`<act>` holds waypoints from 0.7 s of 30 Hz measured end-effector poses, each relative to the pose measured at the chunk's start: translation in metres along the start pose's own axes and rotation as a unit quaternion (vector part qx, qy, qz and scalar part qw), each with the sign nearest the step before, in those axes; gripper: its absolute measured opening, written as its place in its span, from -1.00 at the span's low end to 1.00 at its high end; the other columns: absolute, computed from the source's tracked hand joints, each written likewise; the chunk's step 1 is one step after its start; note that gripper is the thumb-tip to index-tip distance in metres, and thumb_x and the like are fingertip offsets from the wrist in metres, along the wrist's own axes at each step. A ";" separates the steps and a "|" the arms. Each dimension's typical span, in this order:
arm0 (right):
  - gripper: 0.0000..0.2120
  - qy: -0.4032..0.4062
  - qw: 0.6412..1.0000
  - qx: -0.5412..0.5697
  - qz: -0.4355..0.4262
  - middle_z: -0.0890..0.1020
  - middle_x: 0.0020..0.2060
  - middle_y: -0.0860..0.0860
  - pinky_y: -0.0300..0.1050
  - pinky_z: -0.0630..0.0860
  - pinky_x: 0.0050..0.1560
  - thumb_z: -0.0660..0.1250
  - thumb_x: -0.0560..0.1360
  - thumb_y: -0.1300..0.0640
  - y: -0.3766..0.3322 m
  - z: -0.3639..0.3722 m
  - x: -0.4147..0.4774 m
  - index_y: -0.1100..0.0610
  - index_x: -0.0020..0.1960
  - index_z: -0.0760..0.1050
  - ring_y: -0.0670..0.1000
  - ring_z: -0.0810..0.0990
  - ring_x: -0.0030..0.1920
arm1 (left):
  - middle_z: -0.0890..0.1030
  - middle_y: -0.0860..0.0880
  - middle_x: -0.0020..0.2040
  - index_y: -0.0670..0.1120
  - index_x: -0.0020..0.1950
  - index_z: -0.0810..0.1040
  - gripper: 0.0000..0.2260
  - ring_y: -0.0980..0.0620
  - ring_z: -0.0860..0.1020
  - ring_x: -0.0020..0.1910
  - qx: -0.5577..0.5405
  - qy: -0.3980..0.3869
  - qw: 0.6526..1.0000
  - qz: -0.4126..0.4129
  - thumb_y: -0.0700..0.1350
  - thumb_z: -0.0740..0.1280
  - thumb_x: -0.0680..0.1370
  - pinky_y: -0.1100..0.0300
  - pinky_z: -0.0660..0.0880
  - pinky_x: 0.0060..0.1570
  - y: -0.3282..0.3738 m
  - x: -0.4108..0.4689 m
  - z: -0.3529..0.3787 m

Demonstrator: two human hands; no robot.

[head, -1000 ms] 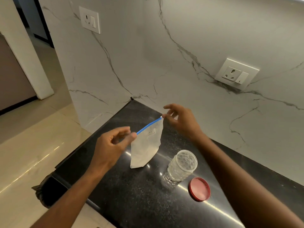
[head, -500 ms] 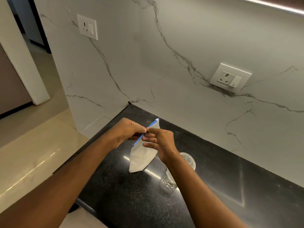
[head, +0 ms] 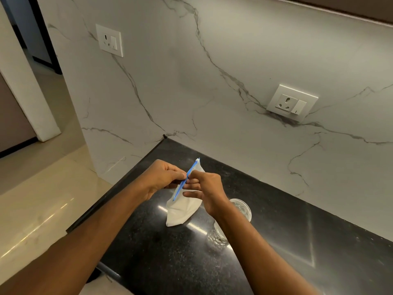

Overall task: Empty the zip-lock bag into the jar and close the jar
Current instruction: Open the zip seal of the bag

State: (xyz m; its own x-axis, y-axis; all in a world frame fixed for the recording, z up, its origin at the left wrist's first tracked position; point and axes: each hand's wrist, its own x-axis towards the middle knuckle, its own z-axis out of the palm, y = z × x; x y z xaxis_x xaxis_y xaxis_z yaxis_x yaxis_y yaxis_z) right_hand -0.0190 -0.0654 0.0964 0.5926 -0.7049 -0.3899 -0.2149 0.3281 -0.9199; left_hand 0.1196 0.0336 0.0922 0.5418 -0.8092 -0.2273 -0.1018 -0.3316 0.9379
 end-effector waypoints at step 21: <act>-0.84 0.033 0.970 -0.165 -0.176 0.72 -0.27 0.09 -0.12 0.65 -0.37 0.32 0.66 0.14 0.010 -0.023 -0.040 0.16 -0.05 0.60 0.01 0.71 -0.36 | 0.52 0.02 -0.42 -0.03 -0.33 0.54 -0.58 0.11 0.47 -0.48 0.440 0.069 0.885 0.137 0.13 0.32 0.67 0.23 0.36 -0.43 0.075 -0.004 0.036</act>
State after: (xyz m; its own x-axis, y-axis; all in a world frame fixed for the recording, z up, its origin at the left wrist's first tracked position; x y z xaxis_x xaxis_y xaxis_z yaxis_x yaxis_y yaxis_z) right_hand -0.0625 -0.0481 0.1016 0.6256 -0.7791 -0.0401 -0.2517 -0.1529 -0.9556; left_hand 0.0798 -0.0051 0.1542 0.4868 -0.8708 0.0679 -0.8226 -0.4310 0.3710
